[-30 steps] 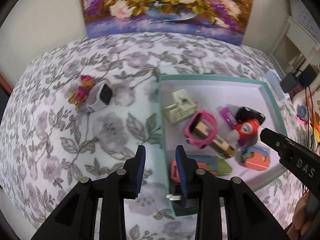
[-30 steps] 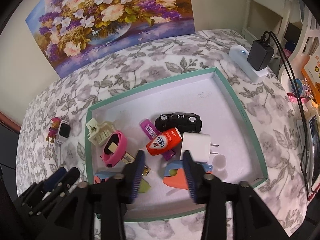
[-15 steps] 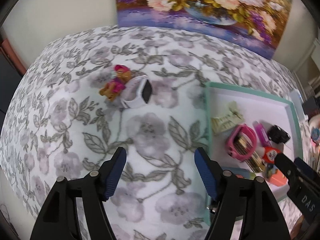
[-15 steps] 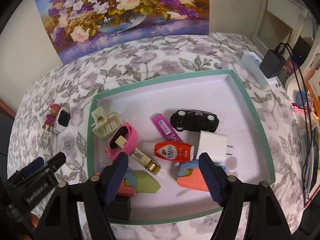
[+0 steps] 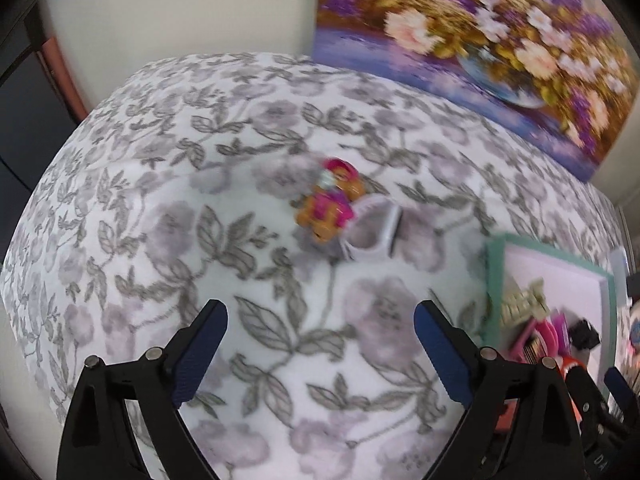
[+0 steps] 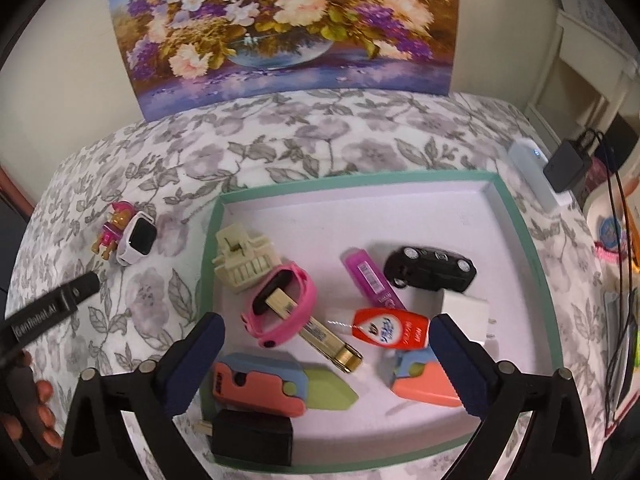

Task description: Organize rigid objects

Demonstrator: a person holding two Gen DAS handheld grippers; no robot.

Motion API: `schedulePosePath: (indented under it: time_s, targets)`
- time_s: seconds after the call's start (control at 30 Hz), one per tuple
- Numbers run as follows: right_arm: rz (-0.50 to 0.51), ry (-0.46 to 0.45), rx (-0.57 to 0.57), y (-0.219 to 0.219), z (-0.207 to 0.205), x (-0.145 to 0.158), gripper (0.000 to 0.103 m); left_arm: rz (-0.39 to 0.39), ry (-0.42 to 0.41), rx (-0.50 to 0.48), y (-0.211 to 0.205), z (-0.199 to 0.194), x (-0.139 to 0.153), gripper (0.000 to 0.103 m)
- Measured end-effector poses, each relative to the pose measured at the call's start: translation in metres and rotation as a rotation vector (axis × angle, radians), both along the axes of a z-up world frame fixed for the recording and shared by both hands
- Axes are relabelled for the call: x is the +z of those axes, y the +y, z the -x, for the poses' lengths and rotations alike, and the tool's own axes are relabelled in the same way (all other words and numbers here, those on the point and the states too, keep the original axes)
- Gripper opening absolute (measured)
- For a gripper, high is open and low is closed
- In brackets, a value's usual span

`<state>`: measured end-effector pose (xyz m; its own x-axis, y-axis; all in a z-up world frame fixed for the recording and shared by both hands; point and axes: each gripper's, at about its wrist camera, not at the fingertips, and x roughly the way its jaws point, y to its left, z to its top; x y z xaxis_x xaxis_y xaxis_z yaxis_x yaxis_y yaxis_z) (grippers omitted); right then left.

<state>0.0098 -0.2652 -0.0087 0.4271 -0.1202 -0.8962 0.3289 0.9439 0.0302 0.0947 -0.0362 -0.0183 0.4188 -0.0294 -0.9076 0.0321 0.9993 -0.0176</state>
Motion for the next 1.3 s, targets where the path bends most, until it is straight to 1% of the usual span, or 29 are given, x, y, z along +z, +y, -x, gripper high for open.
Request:
schedulePosePath:
  time_s: [0.1, 0.27, 0.37, 0.43, 0.77, 1.03, 1.13, 1.3]
  targets:
    - [0.014, -0.009, 0.008, 0.006, -0.005, 0.002, 0.103, 0.002, -0.014, 0.024, 0.011, -0.008, 0.002, 0.095]
    - [0.004, -0.033, 0.018, 0.016, -0.017, 0.007, 0.103, 0.021, -0.028, 0.071, 0.030, -0.020, 0.005, 0.095]
    - [-0.006, -0.052, 0.022, 0.022, -0.023, 0.010, 0.103, 0.032, -0.022, 0.088, 0.040, -0.029, 0.004, 0.101]
    - [-0.018, -0.061, 0.026, 0.026, -0.028, 0.012, 0.103, 0.042, -0.020, 0.098, 0.046, -0.034, 0.004, 0.101]
    - [-0.055, -0.103, 0.086, 0.061, -0.060, 0.014, 0.103, 0.096, 0.043, 0.147, 0.071, -0.061, -0.004, 0.101]
    - [-0.057, -0.074, 0.173, 0.102, -0.089, -0.005, 0.103, 0.112, 0.092, 0.166, 0.071, -0.082, -0.021, 0.101]
    - [-0.060, -0.062, 0.200, 0.114, -0.099, -0.015, 0.103, 0.120, 0.092, 0.171, 0.071, -0.090, -0.024, 0.101]
    - [-0.049, -0.041, 0.246, 0.131, -0.113, -0.031, 0.103, 0.103, 0.089, 0.167, 0.074, -0.100, -0.027, 0.101]
